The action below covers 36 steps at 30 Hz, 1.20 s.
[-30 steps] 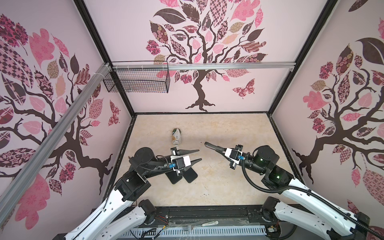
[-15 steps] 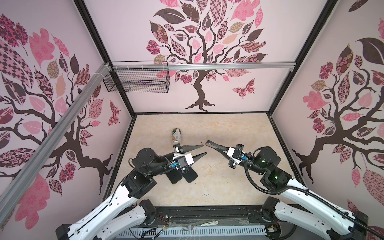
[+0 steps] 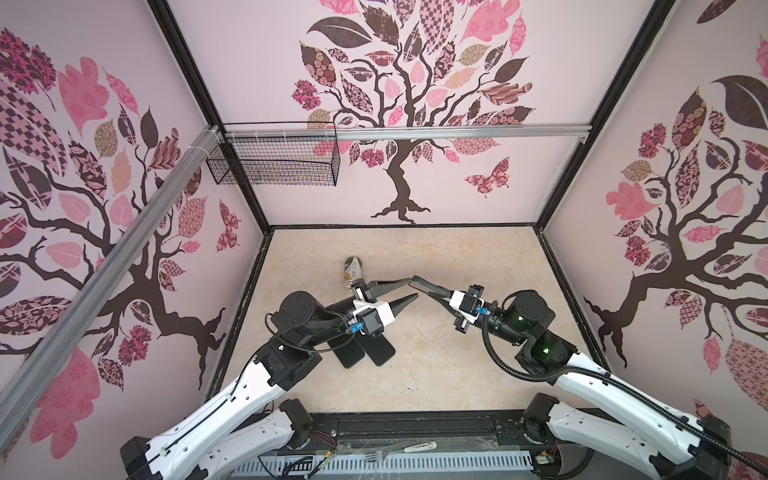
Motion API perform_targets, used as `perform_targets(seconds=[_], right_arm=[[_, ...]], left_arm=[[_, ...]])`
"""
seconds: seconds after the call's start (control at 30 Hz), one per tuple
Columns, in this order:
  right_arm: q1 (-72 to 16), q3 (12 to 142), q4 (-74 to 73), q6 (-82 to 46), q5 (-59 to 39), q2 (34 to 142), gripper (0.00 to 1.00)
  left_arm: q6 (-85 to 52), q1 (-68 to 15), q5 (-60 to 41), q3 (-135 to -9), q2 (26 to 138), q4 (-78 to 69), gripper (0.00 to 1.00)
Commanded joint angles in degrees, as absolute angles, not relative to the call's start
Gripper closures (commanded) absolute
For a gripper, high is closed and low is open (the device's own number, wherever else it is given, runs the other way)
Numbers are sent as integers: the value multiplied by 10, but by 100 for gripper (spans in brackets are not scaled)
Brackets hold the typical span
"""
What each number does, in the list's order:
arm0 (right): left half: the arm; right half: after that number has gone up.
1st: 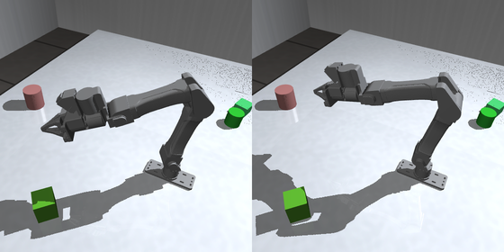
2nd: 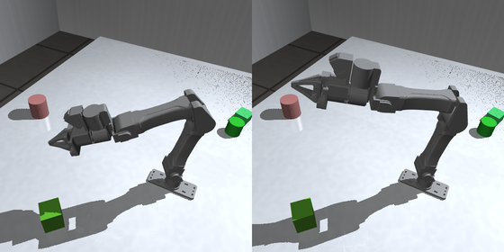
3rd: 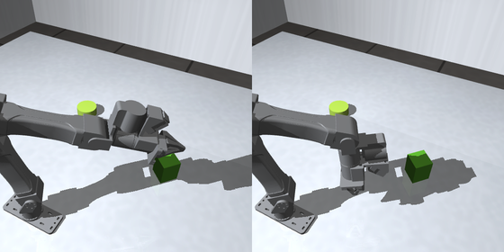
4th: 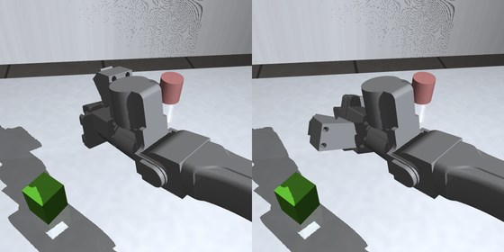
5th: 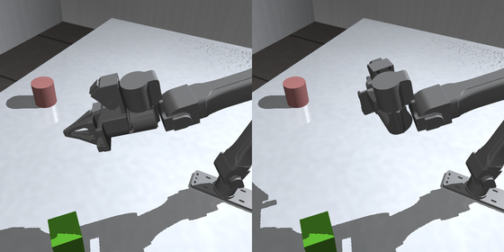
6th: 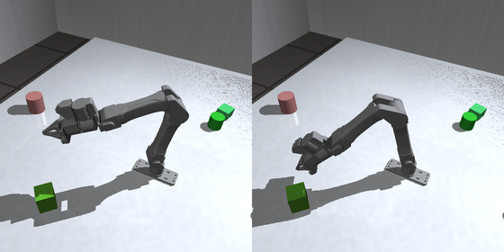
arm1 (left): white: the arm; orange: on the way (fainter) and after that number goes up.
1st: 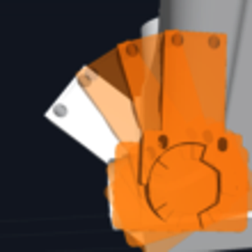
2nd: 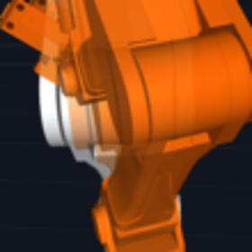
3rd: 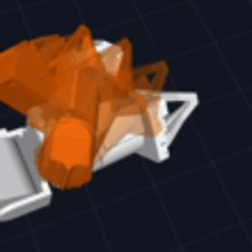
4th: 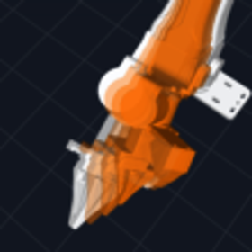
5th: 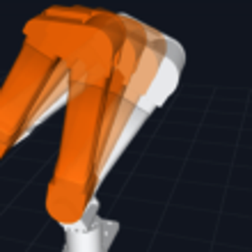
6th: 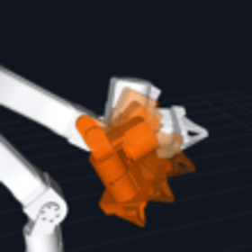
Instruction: Take the phone out of the phone case
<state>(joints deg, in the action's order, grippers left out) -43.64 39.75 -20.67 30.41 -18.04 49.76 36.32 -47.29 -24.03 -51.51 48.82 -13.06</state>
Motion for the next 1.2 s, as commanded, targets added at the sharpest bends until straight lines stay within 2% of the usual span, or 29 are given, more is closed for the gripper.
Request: perform_targets(seconds=[0.0, 0.43, 1.17], right_arm=[[-439, 414, -255, 305, -177, 494, 100], [-439, 419, -247, 297, -154, 492, 100], [-439, 412, -251, 305, -165, 485, 100]], left_arm=[[375, -476, -242, -504, 488, -137, 69], [375, -475, -254, -501, 483, -135, 69], [375, -476, -214, -499, 484, -140, 68]])
